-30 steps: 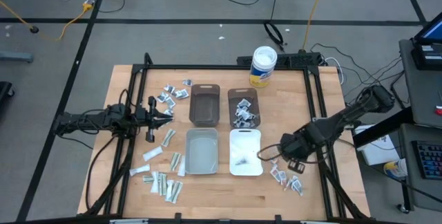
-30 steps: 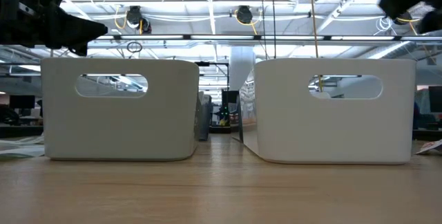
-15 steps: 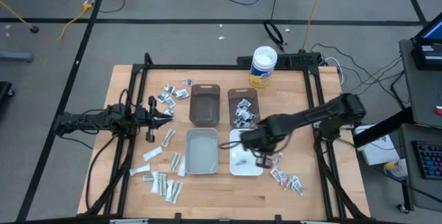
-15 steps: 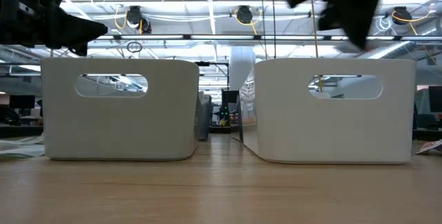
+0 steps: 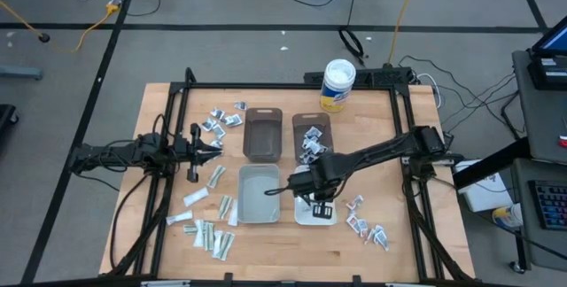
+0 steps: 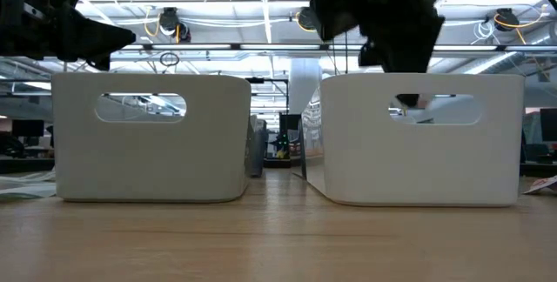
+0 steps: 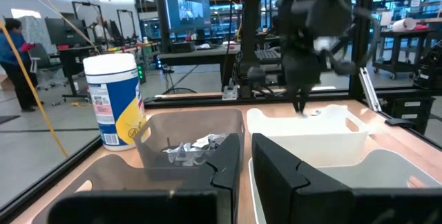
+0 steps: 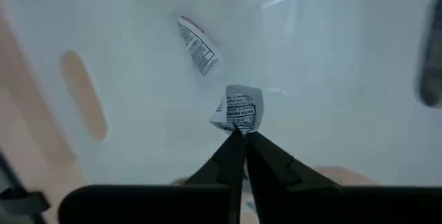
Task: Pick & Place First Aid Supplies
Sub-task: Put the orange pad into the white bin
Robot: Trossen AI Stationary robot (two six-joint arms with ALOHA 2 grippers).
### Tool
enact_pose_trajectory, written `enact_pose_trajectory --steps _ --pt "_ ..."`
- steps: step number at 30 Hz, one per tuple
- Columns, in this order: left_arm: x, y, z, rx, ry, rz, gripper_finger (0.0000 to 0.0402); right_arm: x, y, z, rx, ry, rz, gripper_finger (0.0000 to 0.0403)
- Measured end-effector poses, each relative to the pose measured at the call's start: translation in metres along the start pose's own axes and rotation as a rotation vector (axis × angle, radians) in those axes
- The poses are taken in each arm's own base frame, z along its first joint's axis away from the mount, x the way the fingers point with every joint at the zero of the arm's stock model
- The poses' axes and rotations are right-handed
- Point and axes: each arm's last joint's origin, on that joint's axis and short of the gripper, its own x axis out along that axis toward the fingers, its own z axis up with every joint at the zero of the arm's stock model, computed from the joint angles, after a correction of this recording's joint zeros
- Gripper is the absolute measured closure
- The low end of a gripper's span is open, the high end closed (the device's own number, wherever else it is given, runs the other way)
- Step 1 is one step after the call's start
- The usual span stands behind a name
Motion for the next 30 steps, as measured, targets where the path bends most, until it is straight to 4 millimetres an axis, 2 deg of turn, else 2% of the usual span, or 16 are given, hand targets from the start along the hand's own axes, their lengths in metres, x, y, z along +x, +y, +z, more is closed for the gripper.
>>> enact_pose_trajectory --steps 6,11,15,18,23,30 --pt "0.0 0.0 0.0 0.0 0.0 0.0 0.0355 0.023 -0.001 -0.001 0.003 0.03 -0.013 0.0308" --pt "0.0 0.0 0.0 0.0 0.0 0.0 0.0355 0.022 -0.001 0.001 -0.01 -0.008 -0.029 0.023" --pt "0.0 0.0 0.0 0.0 0.0 0.0 0.0355 0.021 0.0 0.003 -0.032 -0.034 -0.021 0.019" --pt "0.0 0.0 0.0 0.0 0.0 0.0 0.0355 0.02 0.001 0.004 -0.036 -0.052 -0.013 0.0177" --pt "0.0 0.0 0.0 0.0 0.0 0.0 0.0355 0.018 0.0 0.002 -0.036 -0.049 -0.016 0.0178" --pt "0.0 0.0 0.0 0.0 0.0 0.0 0.0355 -0.015 -0.002 -0.02 -0.052 -0.107 -0.071 0.0193"
